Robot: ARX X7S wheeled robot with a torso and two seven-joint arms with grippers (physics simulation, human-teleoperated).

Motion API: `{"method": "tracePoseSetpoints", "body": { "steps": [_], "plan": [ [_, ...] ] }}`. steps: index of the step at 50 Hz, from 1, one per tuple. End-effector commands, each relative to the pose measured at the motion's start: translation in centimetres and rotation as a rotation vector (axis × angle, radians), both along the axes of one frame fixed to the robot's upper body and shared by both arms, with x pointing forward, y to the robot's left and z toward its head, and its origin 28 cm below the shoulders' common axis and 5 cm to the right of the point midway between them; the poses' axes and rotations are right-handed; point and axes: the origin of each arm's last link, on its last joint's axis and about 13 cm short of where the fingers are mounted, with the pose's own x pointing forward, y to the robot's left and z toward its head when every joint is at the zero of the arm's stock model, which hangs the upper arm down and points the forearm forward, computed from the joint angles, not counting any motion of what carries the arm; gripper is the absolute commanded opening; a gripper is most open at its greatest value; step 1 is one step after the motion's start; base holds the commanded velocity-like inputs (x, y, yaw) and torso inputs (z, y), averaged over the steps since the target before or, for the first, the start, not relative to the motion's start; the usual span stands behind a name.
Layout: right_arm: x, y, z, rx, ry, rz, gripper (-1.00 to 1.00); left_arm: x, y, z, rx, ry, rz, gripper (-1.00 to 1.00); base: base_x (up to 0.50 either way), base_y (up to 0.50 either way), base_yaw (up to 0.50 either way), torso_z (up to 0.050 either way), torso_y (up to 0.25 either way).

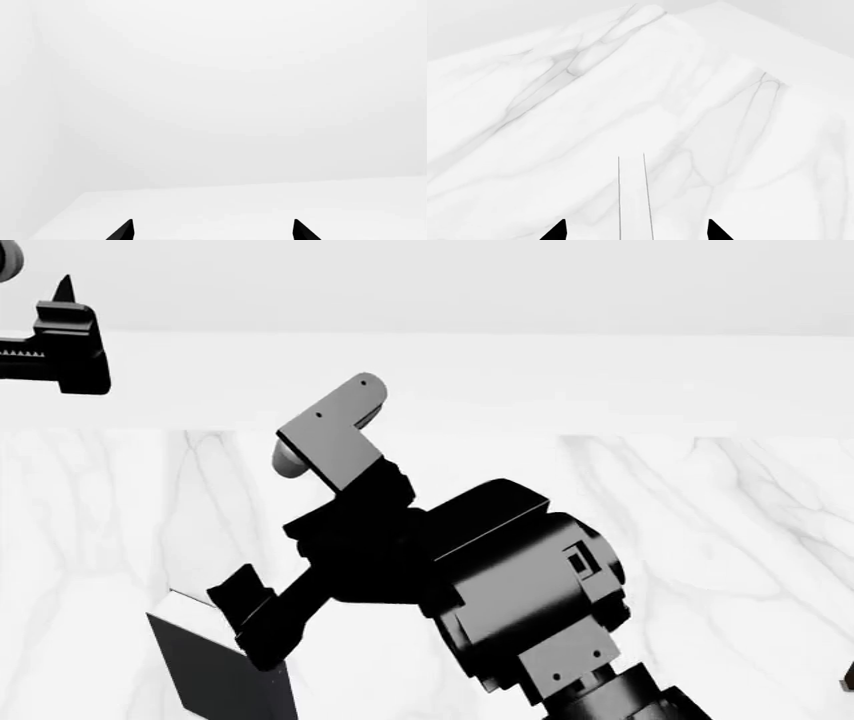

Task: Pick up the book on the left and place it on top of the shelf.

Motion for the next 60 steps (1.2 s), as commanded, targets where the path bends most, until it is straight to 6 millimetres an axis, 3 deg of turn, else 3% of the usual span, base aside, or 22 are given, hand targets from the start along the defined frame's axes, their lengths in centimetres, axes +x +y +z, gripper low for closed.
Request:
{"method": "tracePoseSetpoints", "body": {
  "steps": [1, 38, 60],
  "plan": [
    [0.3, 0.8, -1.0, -0.012, 0.024, 0.019, 1.00, 0.1, 0.1, -0.1, -0.003, 0.003, 0.001, 1.00, 0.00, 0.00, 0.00, 0.000, 0.000],
    [0.8, 1.6, -5.4, -0.098, 0.091, 0.053, 1.00, 0.1, 0.2, -0.3, -0.006, 0.010, 0.003, 1.00, 0.00, 0.00, 0.00, 0.000, 0.000],
    [1.1, 1.6, -6.4, -0.106, 0.108, 0.054, 1.00, 0.1, 0.3, -0.4, -0.004, 0.015, 0.004, 1.00, 0.00, 0.00, 0.00, 0.000, 0.000]
  ]
}}
